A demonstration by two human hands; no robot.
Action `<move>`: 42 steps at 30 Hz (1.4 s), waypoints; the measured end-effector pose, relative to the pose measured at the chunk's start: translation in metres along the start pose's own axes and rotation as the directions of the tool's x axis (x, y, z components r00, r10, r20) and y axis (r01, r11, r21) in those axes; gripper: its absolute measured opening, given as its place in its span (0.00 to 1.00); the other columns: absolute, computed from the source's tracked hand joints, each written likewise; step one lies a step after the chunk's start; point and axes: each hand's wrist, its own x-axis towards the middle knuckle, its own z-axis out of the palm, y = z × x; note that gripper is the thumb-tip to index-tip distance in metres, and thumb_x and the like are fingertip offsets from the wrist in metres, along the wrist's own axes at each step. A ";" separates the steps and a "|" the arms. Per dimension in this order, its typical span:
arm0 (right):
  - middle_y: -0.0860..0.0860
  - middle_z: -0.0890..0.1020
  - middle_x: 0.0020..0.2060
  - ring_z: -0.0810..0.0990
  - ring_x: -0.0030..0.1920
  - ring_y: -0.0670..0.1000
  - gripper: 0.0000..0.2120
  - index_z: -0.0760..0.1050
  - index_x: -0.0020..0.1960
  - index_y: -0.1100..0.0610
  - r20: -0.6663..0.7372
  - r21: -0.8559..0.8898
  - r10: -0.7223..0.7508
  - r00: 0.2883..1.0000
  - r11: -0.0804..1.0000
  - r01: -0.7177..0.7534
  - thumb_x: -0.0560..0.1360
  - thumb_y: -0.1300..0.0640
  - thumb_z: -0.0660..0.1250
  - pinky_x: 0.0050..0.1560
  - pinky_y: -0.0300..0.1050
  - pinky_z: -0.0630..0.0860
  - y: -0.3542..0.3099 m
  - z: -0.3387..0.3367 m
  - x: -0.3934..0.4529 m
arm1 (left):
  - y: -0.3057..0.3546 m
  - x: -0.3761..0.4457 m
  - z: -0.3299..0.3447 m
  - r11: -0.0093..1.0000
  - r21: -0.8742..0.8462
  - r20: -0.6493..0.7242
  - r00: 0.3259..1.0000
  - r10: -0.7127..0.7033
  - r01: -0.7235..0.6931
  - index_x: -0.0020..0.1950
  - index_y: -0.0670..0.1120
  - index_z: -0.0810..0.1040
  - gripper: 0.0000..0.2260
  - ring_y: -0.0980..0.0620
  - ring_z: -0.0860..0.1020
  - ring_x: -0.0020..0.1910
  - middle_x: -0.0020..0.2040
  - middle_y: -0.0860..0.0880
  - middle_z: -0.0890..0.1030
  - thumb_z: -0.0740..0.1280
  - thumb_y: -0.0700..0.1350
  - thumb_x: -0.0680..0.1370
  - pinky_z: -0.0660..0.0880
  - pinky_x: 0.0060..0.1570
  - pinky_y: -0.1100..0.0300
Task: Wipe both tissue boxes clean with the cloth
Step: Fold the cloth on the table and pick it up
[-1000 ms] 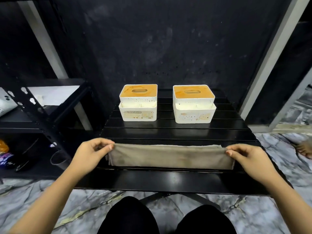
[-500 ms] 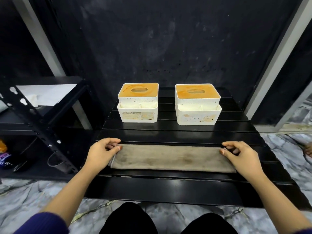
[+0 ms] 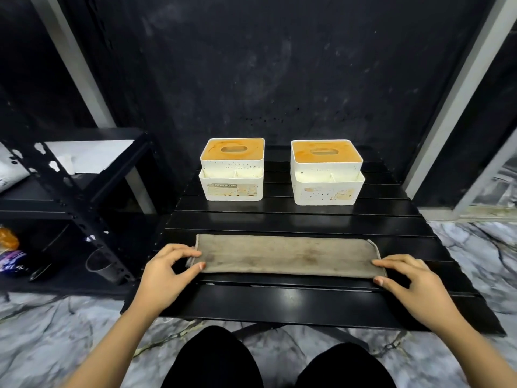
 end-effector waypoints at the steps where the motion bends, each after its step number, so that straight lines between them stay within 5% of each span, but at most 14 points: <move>1: 0.43 0.76 0.45 0.72 0.50 0.50 0.13 0.81 0.51 0.53 -0.009 -0.020 -0.010 1.000 1.000 0.010 0.67 0.62 0.73 0.53 0.40 0.63 0.000 0.001 0.000 | 0.000 -0.001 0.000 1.000 0.004 0.007 1.000 0.005 -0.005 0.43 0.58 0.80 0.11 0.73 0.72 0.50 0.49 0.59 0.78 0.76 0.42 0.68 0.63 0.47 0.82; 6: 0.49 0.77 0.39 0.74 0.41 0.47 0.08 0.82 0.45 0.57 -0.121 -0.047 -0.016 0.993 0.999 0.011 0.69 0.68 0.70 0.45 0.27 0.65 -0.006 0.009 0.007 | -0.004 -0.001 0.000 1.000 0.014 0.021 1.000 0.018 -0.018 0.43 0.61 0.78 0.14 0.73 0.72 0.51 0.49 0.60 0.77 0.77 0.43 0.67 0.63 0.48 0.82; 11: 0.51 0.78 0.38 0.78 0.40 0.51 0.06 0.81 0.44 0.61 -0.233 -0.018 -0.065 0.970 0.998 0.063 0.70 0.69 0.68 0.47 0.18 0.62 -0.044 0.021 0.027 | -0.004 -0.006 0.005 0.999 0.033 0.001 1.000 0.028 -0.028 0.42 0.63 0.77 0.15 0.62 0.76 0.51 0.50 0.60 0.76 0.76 0.44 0.68 0.64 0.51 0.76; 18: 0.50 0.78 0.38 0.75 0.40 0.45 0.07 0.82 0.44 0.59 -0.148 0.132 -0.222 0.964 0.961 0.242 0.70 0.67 0.69 0.48 0.21 0.63 -0.125 0.062 0.048 | -0.003 -0.006 0.006 0.999 0.034 -0.014 0.999 0.032 -0.031 0.43 0.60 0.79 0.12 0.58 0.76 0.51 0.48 0.59 0.76 0.76 0.44 0.68 0.66 0.52 0.71; 22: 0.50 0.77 0.37 0.76 0.39 0.48 0.05 0.82 0.43 0.58 -0.070 0.198 -0.275 0.959 0.938 0.284 0.71 0.65 0.69 0.48 0.34 0.69 -0.156 0.095 0.044 | -0.004 -0.006 0.008 0.999 0.046 -0.020 1.000 0.022 -0.021 0.44 0.53 0.83 0.08 0.57 0.76 0.51 0.48 0.60 0.76 0.76 0.43 0.68 0.64 0.52 0.77; 25: 0.49 0.78 0.39 0.75 0.41 0.46 0.05 0.82 0.44 0.58 -0.030 0.231 -0.283 0.959 0.931 0.282 0.71 0.65 0.69 0.48 0.26 0.66 -0.167 0.115 0.040 | -0.004 -0.007 0.009 0.998 0.059 -0.028 0.999 0.025 -0.024 0.45 0.51 0.84 0.07 0.56 0.76 0.51 0.48 0.60 0.76 0.76 0.43 0.68 0.64 0.52 0.76; 33: 0.41 0.74 0.44 0.72 0.50 0.45 0.11 0.80 0.53 0.55 0.115 0.253 -0.286 0.951 0.935 0.250 0.72 0.62 0.69 0.53 0.25 0.62 -0.163 0.118 0.033 | -0.001 -0.008 0.008 0.999 0.052 -0.037 0.999 0.016 -0.014 0.45 0.51 0.84 0.05 0.58 0.75 0.52 0.48 0.60 0.76 0.74 0.47 0.71 0.64 0.52 0.74; 38: 0.49 0.80 0.47 0.76 0.50 0.51 0.12 0.80 0.51 0.56 -0.060 0.145 -0.226 0.972 0.962 0.232 0.71 0.67 0.68 0.52 0.28 0.63 -0.127 0.087 0.028 | 0.000 -0.008 0.008 0.997 0.077 -0.041 0.999 0.025 -0.021 0.45 0.51 0.84 0.04 0.56 0.75 0.52 0.47 0.62 0.75 0.73 0.46 0.71 0.64 0.50 0.75; 42: 0.50 0.78 0.58 0.72 0.61 0.52 0.15 0.75 0.61 0.56 -0.010 0.012 -0.075 0.997 0.997 0.076 0.74 0.61 0.65 0.60 0.36 0.62 -0.089 0.070 0.016 | 0.001 -0.009 0.008 0.994 0.105 -0.038 0.999 0.034 -0.030 0.46 0.50 0.84 0.04 0.56 0.75 0.52 0.47 0.59 0.76 0.73 0.46 0.72 0.64 0.49 0.74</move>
